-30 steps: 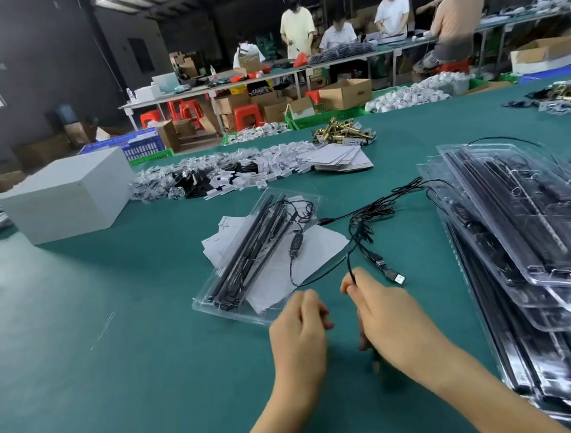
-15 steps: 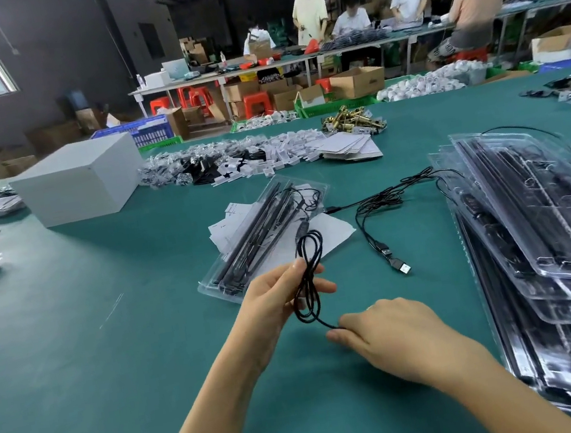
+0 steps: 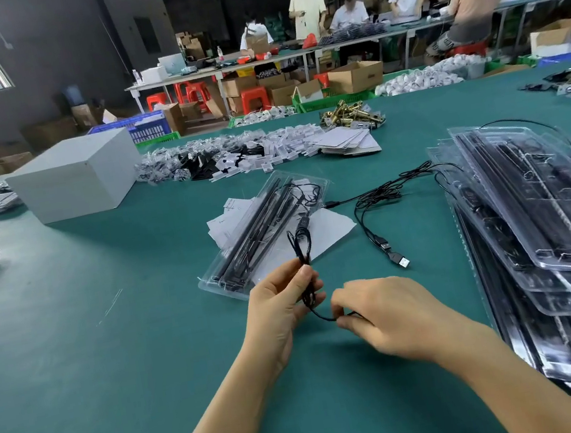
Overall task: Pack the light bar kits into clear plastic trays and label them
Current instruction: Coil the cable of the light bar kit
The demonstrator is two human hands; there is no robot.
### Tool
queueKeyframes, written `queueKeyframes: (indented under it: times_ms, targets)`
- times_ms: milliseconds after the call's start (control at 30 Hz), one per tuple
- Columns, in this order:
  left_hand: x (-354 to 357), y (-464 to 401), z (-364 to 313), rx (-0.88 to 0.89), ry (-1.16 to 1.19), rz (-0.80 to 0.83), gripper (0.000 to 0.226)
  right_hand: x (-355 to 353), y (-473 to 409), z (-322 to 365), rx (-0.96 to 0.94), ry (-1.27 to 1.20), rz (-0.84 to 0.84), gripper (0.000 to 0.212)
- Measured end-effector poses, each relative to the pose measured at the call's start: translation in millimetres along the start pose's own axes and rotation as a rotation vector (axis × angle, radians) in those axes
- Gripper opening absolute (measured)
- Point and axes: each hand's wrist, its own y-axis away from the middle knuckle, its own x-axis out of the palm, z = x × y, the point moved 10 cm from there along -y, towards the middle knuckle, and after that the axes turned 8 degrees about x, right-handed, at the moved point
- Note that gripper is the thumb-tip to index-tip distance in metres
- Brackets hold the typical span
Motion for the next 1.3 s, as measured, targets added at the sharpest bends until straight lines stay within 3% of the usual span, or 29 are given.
queueKeyframes:
  times_ms: [267,500,633,1033,1300]
  targets:
    - [0.7,5.2,13.7,-0.133,-0.183,0.067,0.019,-13.7,-2.4,-21.5,0.078,-0.124,-0.080,0.018]
    - [8.7,8.9,15.8,-0.192,-0.312,0.180,0.018,-18.0,-2.1,-26.2,0.037,-0.231,-0.034,0.010]
    - [11.4,10.7,19.3,-0.229,-0.375,0.222,0.014,-18.1,-3.0,-33.4,0.050,-0.154,-0.071,0.014]
    - [21.0,12.0,14.9,-0.222,-0.187,0.217,0.021,-51.6,5.7,-22.5,0.014,-0.045,-0.456,0.009]
    - [23.4,17.8,24.8,-0.290,-0.215,0.204,0.022,-52.5,6.8,-27.0,0.031,-0.088,-0.500,0.006]
